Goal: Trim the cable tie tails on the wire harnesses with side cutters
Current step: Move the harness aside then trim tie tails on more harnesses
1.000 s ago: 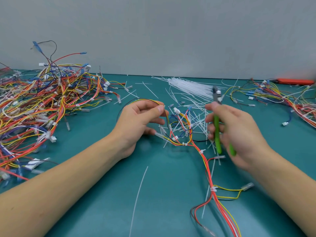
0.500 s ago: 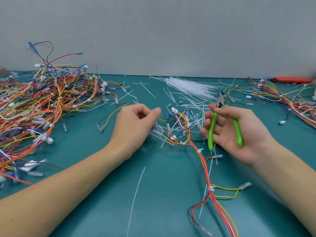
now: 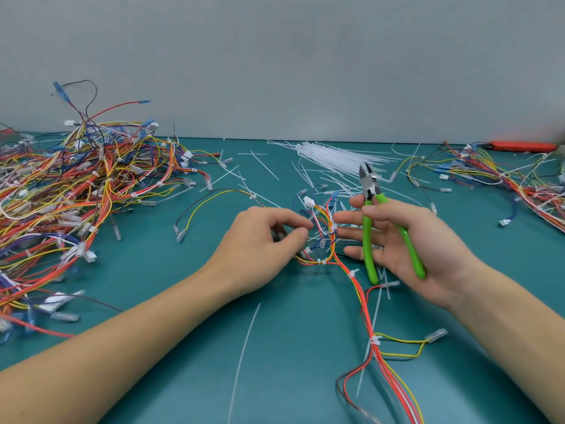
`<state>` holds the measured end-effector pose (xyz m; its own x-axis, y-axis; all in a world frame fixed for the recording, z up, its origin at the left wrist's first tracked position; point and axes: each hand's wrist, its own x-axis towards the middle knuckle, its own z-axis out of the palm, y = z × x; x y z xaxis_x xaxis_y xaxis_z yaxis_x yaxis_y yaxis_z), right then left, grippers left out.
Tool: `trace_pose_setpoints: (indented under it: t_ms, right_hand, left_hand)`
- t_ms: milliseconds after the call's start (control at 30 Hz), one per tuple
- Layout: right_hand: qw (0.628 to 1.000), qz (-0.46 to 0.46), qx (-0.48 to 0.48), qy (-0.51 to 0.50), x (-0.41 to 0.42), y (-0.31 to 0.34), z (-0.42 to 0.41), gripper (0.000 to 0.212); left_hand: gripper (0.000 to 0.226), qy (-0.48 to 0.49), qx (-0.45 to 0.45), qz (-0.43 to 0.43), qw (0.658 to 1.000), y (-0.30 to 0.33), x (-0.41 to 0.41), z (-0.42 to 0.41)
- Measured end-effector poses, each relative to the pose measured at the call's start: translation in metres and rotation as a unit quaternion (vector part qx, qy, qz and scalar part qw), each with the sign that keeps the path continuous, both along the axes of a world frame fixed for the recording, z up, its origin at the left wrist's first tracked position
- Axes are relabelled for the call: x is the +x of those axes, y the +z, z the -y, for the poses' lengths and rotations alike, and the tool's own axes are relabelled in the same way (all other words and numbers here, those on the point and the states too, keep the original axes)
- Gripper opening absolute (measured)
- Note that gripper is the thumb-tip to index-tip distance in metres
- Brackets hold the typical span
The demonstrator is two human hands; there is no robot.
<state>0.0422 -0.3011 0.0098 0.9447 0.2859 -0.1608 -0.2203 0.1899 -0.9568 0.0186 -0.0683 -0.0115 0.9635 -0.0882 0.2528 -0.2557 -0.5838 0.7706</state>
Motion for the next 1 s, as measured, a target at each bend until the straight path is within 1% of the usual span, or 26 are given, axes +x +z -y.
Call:
trace_pose_setpoints:
  t_ms: [67, 167, 300, 333, 400, 500, 600, 633, 700, 767, 833, 867, 933, 1000]
  right_hand:
    - [1.0, -0.009, 0.009, -0.001, 0.001, 0.0, 0.002, 0.025]
    - [0.999, -0.027, 0.022, 0.004, 0.003, -0.001, 0.005, 0.026]
    - [0.998, -0.046, 0.03, 0.025, 0.005, 0.0, 0.007, 0.028]
    - [0.998, -0.048, 0.031, 0.03, 0.005, 0.0, 0.008, 0.028]
    - [0.997, -0.05, 0.03, 0.041, 0.006, 0.0, 0.008, 0.029]
    - [0.996, -0.049, 0.035, 0.063, 0.005, 0.002, 0.009, 0.038]
    - [0.995, -0.044, 0.042, 0.083, 0.004, 0.002, 0.008, 0.039]
    - [0.994, -0.043, 0.047, 0.089, 0.004, 0.003, 0.008, 0.04]
    - [0.993, -0.041, 0.063, 0.095, 0.003, 0.002, 0.006, 0.039]
    - [0.992, -0.036, 0.081, 0.088, 0.002, 0.001, 0.005, 0.037]
    - [0.992, -0.019, 0.097, 0.073, 0.001, 0.0, 0.002, 0.035]
    - [0.992, -0.004, 0.104, 0.065, 0.001, 0.0, 0.001, 0.034]
    - [0.993, 0.037, 0.103, 0.052, -0.001, 0.001, -0.002, 0.033]
    - [0.992, 0.089, 0.075, 0.041, -0.004, 0.002, -0.004, 0.031]
  left_hand:
    - [0.014, 0.053, -0.078, 0.021, 0.995, 0.0, 0.003, -0.002]
    - [0.021, 0.148, -0.138, 0.048, 0.978, -0.001, 0.007, -0.007]
    - [0.036, 0.221, -0.182, 0.011, 0.958, -0.006, 0.016, -0.012]
    - [0.036, 0.23, -0.186, 0.009, 0.955, -0.007, 0.018, -0.013]
    - [0.033, 0.241, -0.168, 0.032, 0.955, -0.008, 0.018, -0.013]
    - [0.027, 0.251, -0.147, 0.066, 0.954, -0.007, 0.018, -0.014]
    - [0.023, 0.228, -0.153, 0.062, 0.96, -0.007, 0.016, -0.013]
    - [0.023, 0.206, -0.142, 0.056, 0.967, -0.007, 0.015, -0.012]
    - [0.02, 0.163, -0.089, 0.05, 0.981, -0.007, 0.012, -0.009]
    - [0.015, 0.138, -0.037, 0.071, 0.987, -0.006, 0.009, -0.007]
    - [0.008, 0.128, -0.015, 0.107, 0.986, -0.004, 0.005, -0.005]
    - [0.008, 0.12, -0.012, 0.119, 0.986, -0.003, 0.004, -0.005]
    - [0.019, 0.087, -0.024, 0.11, 0.99, -0.001, 0.001, -0.002]
    - [0.03, 0.038, -0.07, 0.072, 0.994, 0.001, -0.001, 0.001]
